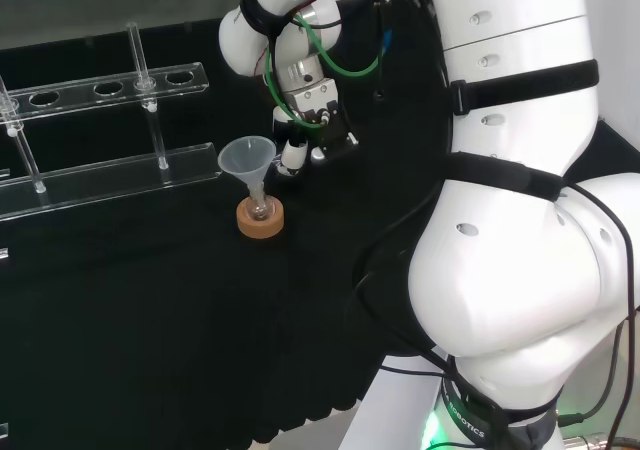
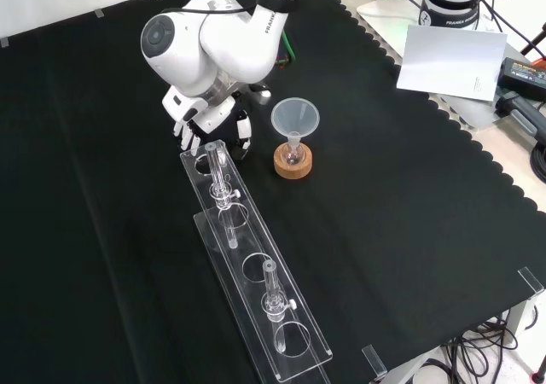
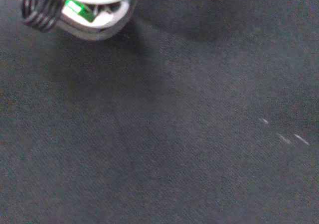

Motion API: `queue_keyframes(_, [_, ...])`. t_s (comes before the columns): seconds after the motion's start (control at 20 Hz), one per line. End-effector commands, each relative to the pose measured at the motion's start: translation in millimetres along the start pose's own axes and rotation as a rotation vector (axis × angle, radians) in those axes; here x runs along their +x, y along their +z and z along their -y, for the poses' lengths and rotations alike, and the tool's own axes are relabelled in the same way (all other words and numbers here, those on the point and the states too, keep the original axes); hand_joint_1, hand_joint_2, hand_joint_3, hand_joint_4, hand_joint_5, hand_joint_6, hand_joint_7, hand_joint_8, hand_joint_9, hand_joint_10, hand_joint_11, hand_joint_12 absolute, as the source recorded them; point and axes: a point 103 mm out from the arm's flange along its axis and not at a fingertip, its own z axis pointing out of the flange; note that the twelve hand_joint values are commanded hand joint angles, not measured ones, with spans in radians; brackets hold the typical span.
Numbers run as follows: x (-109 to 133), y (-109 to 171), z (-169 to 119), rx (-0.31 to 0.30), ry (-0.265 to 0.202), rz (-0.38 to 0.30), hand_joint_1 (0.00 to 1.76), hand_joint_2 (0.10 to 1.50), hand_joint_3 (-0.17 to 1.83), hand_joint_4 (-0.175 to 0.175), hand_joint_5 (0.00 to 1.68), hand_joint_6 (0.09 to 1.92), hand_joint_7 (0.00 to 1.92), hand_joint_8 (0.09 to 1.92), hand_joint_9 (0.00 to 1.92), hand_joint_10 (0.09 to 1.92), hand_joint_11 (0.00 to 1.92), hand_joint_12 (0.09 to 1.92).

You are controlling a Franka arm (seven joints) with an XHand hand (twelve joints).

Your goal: Pick up the weighing funnel.

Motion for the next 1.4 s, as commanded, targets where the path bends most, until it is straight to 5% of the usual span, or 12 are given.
queue_keyframes(0.05, [-5.3,1.6,1.1,0.01,0.004,-0.011,0.96,0.59,0.54,0.027,0.76,0.72,0.49,0.69,0.77,0.49,0.52,1.26])
queue_keyframes(1.05, [4.5,5.7,-1.3,-0.001,0.016,0.013,0.96,0.6,0.55,0.042,0.84,0.73,0.5,0.69,0.78,0.5,0.53,1.26])
queue_keyframes(1.15, [4.4,5.3,0.1,-0.018,0.027,0.019,0.96,0.6,0.55,0.072,0.95,0.7,0.51,0.69,0.79,0.5,0.53,1.25])
queue_keyframes(1.25, [4.7,4.4,0.8,-0.03,0.036,0.022,1.07,0.66,0.57,0.142,1.18,0.64,0.54,0.69,0.82,0.49,0.55,1.24])
queue_keyframes(1.4, [-1.1,1.4,4.4,-0.046,0.051,0.017,1.12,0.65,0.64,0.172,1.3,0.6,0.59,0.67,0.86,0.47,0.61,1.21])
